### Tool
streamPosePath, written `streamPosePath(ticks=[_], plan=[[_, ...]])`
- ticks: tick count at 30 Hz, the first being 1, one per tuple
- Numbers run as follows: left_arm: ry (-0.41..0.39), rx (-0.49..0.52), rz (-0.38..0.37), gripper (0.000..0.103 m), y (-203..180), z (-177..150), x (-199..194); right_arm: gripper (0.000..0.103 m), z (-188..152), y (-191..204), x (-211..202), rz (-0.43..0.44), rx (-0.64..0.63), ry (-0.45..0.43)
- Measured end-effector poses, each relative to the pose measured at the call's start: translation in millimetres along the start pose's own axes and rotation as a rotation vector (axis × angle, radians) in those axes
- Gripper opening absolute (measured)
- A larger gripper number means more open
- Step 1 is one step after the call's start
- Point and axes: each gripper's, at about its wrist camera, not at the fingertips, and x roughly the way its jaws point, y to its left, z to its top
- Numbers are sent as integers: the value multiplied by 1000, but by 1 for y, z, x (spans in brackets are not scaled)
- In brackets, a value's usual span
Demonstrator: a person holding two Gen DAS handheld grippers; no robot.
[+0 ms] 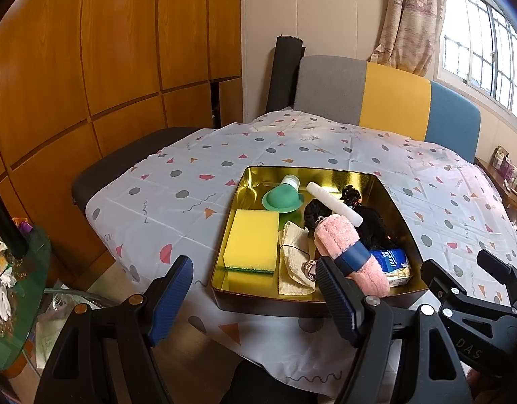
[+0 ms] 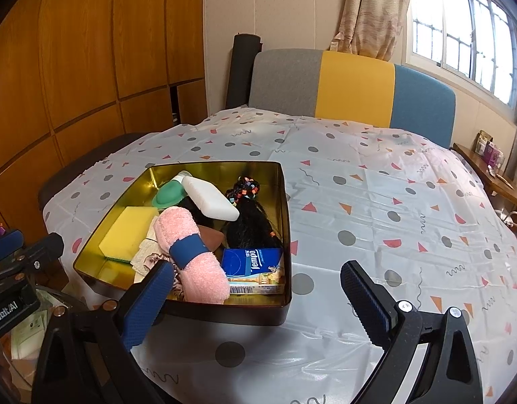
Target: Organize soft objects
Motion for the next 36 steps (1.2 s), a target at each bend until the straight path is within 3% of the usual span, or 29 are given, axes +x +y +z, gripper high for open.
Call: streamPosePath(ticks=[36], plan=[[17,4,1,77,1,-2,0,101,-1,-1,-1,0,5,0]])
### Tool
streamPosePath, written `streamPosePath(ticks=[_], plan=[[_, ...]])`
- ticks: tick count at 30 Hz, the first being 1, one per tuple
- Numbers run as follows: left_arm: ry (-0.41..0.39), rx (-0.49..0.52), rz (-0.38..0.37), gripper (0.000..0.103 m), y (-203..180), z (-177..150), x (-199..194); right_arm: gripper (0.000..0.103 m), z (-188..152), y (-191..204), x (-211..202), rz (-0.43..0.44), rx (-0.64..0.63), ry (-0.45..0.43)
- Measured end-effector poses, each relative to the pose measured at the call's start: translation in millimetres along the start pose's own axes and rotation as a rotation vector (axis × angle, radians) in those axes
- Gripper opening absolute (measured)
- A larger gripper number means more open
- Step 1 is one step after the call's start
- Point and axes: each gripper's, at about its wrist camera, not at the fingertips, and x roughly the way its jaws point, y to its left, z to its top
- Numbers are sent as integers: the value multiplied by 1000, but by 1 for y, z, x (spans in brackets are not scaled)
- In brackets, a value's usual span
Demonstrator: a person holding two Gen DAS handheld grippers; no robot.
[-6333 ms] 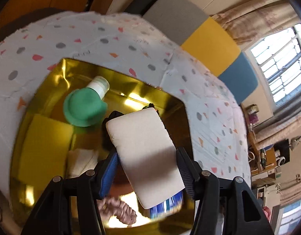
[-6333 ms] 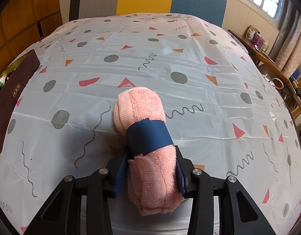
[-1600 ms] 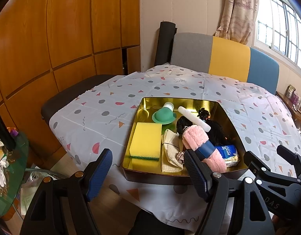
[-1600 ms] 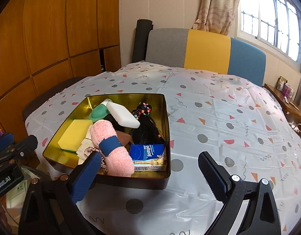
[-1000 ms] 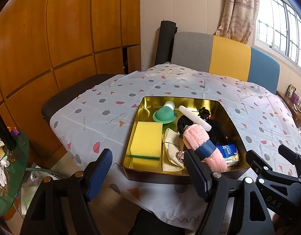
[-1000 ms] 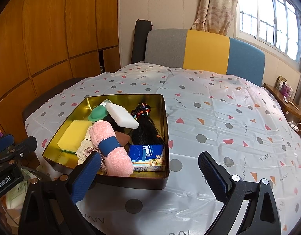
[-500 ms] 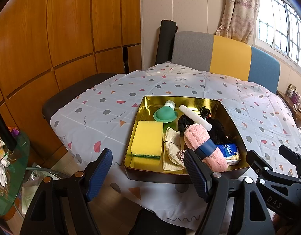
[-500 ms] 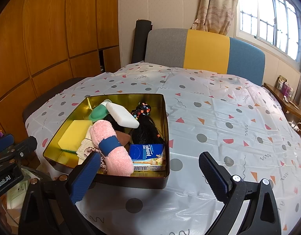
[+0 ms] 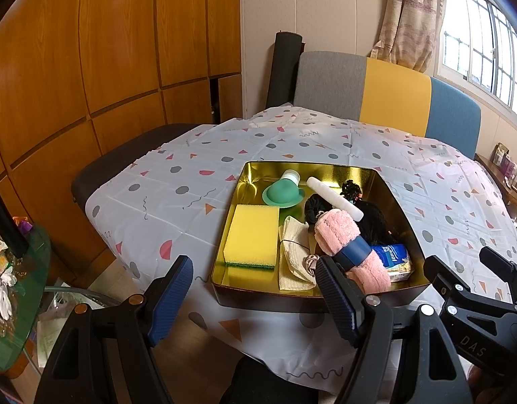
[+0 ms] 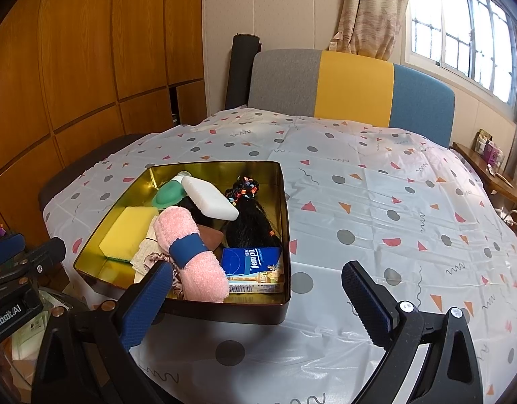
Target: Organize soft objects
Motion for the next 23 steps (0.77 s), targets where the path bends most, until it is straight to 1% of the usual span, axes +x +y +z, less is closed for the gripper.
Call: streamPosePath(ticks=[9,11,13,14,16,17,19,21,23], plan=[[-18,-1,17,76,-1,0,-1,101,0,0,1,-2,1,4],[-8,-3,14,72,0,0,1,101,-1,0,1,-1,-1,6],[-9,25,31,69,-2,0,3,101,-2,0,2,-1,-2,8],[-9,31,29,63,-2,0,4,101,-2,0,2,-2,-1,9],[-22,31,21,54,0,-1,5,101,-3,-1,4,-2,3,14],[-31,30,16,52,1,-1,5,102,-3,-2,5,-2,4,17],[-31,17,-1,51,4,1,6,102,-3,-2,6,-1,4,19],[-32,19,-2,51,5,2,6,101,-3,-4,6,-4,5,17],[-11,18,-28,51,5,4,9,102,-2,-8,6,-15,12,9]])
